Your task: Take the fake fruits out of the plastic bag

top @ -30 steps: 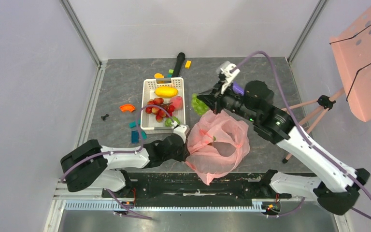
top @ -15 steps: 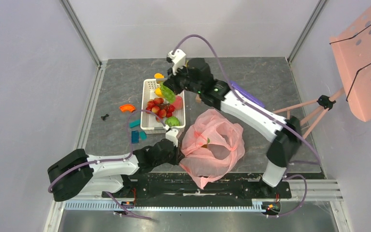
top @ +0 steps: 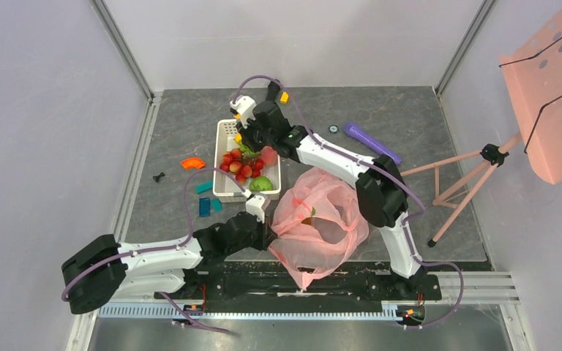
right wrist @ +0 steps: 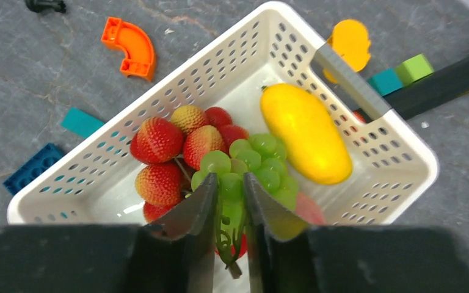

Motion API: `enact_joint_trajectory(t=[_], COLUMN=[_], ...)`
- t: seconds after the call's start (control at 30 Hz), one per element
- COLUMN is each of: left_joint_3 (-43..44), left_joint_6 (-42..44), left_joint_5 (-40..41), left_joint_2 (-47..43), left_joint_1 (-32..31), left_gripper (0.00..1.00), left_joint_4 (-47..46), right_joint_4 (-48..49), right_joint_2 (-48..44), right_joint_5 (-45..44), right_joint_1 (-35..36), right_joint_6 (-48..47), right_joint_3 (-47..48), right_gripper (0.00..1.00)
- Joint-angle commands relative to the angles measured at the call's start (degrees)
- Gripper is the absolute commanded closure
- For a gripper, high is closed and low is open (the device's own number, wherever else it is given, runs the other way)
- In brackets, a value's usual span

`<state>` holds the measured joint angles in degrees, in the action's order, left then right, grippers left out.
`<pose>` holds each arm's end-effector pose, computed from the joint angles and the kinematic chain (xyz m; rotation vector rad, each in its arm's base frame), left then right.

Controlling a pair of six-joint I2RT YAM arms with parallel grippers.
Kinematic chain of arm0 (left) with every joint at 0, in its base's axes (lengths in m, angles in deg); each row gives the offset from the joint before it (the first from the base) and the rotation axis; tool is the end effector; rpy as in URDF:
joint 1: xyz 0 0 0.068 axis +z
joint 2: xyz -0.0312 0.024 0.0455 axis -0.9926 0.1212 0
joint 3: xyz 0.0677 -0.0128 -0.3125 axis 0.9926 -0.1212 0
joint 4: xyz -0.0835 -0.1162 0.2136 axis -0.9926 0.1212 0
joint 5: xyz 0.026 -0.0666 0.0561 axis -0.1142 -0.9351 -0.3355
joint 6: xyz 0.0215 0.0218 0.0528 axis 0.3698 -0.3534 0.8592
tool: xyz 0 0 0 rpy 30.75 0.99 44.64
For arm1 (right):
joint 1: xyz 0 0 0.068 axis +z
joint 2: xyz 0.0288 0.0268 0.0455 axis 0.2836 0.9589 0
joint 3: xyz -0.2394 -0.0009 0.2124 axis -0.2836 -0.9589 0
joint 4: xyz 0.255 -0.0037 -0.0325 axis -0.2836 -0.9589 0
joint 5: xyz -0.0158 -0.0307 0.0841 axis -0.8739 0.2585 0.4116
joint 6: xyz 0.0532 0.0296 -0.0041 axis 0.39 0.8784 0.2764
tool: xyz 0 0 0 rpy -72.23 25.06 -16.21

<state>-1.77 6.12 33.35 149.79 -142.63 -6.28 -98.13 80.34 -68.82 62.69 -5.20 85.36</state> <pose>0.0951 -0.1475 0.1883 0.3605 2.2639 -0.7537 0.3747 0.3950 0.3093 -0.9279 1.8707 0.5127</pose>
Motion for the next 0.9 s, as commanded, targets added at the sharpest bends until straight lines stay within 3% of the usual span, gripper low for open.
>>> enact_joint_trajectory(t=[0.0, 0.13, 0.27, 0.4, 0.5, 0.6, 0.73, 0.87], left_joint_3=[0.51, 2.20, 5.35, 12.06, 21.11, 31.29, 43.81, 53.09], left_joint_6=[0.74, 3.48, 5.95, 8.65, 10.63, 14.16, 21.57, 27.23], left_joint_5=[2.17, 1.91, 2.23, 3.29, 3.84, -0.65, -5.93, -13.75], left_joint_2=[-1.96, -3.09, -3.19, -1.34, 1.99, 6.89, 13.29, 16.88], left_joint_1=[-0.11, -0.08, -0.04, -0.03, 1.27, 4.16, 5.73, 5.99], left_gripper=[0.98, 0.98, 0.98, 0.98, 0.98, 0.98, 0.98, 0.98], left_joint_4=[-0.54, -0.20, 0.67, 2.53, 5.53, 6.66, 5.41, 3.50], right_joint_4=[2.77, 5.58, 3.40, 1.18, 3.83, 6.86, 5.50, 0.82], right_joint_2=[-4.98, -13.58, -21.39, -33.25, -46.56, -62.17, -78.63, -91.58], right_joint_5=[4.50, 4.61, 2.56, -10.04, -21.63, -32.00, -38.57, -43.47], right_joint_1=[-0.07, -0.07, -0.16, -0.16, -0.19, -0.37, -0.46, -0.51], right_joint_6=[-1.66, -1.65, -1.66, 1.26, 4.28, 8.29, 11.65, 13.83], right_joint_3=[-3.63, -10.00, -10.72, -16.22, -30.03, -44.18, -55.84, -60.04], right_gripper=[0.67, 0.29, 0.13, 0.10, 0.10, 0.09, 0.09, 0.10])
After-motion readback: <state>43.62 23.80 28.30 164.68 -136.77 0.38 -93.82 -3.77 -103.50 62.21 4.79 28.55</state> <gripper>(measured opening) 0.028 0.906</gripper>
